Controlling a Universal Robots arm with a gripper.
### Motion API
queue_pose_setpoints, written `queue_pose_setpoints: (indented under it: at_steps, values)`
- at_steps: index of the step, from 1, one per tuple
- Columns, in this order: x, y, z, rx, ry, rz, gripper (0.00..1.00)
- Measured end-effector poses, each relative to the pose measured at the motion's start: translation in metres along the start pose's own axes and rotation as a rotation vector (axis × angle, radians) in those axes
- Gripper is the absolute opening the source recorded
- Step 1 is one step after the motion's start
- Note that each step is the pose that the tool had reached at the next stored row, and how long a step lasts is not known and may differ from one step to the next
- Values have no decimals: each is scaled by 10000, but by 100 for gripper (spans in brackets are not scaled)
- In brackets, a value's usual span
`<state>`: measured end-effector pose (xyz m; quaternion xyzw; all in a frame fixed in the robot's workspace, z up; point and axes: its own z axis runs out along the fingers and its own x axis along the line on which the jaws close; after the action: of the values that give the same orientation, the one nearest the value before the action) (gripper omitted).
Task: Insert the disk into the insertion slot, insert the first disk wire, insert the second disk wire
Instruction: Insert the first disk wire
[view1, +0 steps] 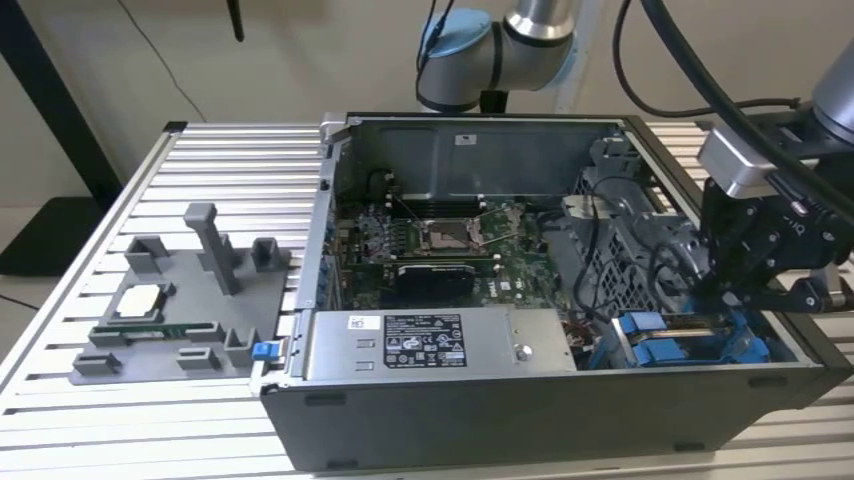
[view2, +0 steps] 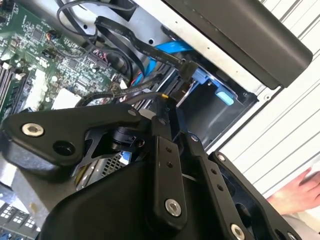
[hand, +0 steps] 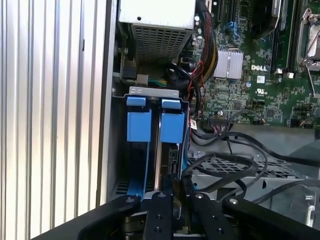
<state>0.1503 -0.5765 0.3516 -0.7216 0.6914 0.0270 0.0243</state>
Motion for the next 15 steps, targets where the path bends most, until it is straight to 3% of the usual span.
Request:
queue_pose_setpoints:
  at_steps: [15]
  values:
    - [8, -41, 87, 3, -25, 0, 0]
